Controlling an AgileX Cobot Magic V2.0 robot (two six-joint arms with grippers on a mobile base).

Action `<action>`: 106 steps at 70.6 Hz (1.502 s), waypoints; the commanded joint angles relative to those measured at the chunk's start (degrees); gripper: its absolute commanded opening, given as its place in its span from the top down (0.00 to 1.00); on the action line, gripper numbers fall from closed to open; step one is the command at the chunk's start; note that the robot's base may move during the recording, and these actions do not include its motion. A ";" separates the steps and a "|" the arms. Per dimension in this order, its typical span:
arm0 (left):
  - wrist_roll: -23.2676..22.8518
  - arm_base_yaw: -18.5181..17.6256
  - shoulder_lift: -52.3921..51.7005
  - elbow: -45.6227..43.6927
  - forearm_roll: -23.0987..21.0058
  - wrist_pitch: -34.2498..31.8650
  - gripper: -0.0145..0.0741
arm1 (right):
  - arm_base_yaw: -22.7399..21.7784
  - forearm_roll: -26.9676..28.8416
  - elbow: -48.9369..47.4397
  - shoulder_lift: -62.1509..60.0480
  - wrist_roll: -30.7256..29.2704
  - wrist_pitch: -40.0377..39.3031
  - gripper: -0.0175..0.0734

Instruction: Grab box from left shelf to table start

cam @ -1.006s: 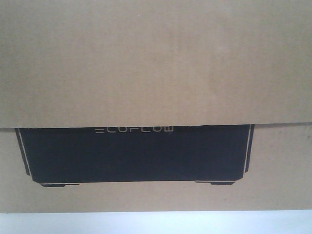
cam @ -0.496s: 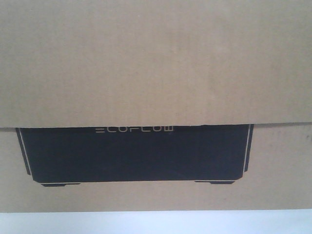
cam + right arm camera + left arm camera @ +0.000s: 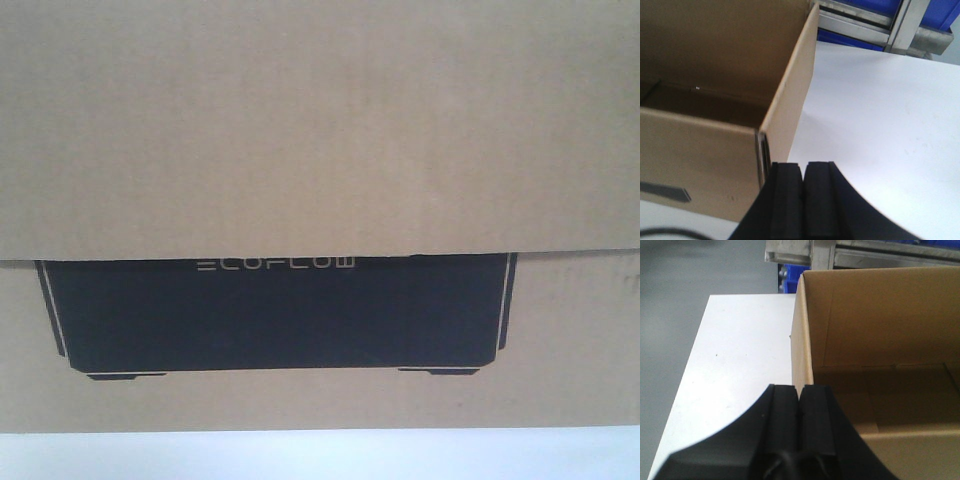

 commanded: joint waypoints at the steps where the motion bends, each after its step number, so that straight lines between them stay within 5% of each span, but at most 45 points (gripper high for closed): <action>1: -0.15 -0.32 -4.93 5.50 0.59 -10.20 0.95 | 0.02 -1.24 2.81 -4.53 0.04 -6.21 0.74; 20: -0.15 -0.32 -24.35 26.25 0.58 -25.17 0.95 | 0.02 -1.02 10.36 -18.91 0.04 -10.13 0.74; 34: -0.15 -0.32 -33.17 33.36 0.58 -32.85 0.95 | 0.02 -0.98 13.54 -24.84 0.04 -14.90 0.74; 84: -0.15 -0.32 -33.89 34.96 -0.04 -32.78 0.95 | 0.02 -0.99 14.19 -25.09 -0.01 -16.34 0.74; 93: 0.55 -0.10 -34.38 37.88 -10.26 -35.64 0.95 | 0.02 -0.99 14.19 -25.09 -0.01 -16.34 0.74; 106: 5.02 4.46 -37.13 44.20 -10.76 -39.34 0.95 | 0.02 -0.99 14.19 -25.09 -0.01 -16.34 0.74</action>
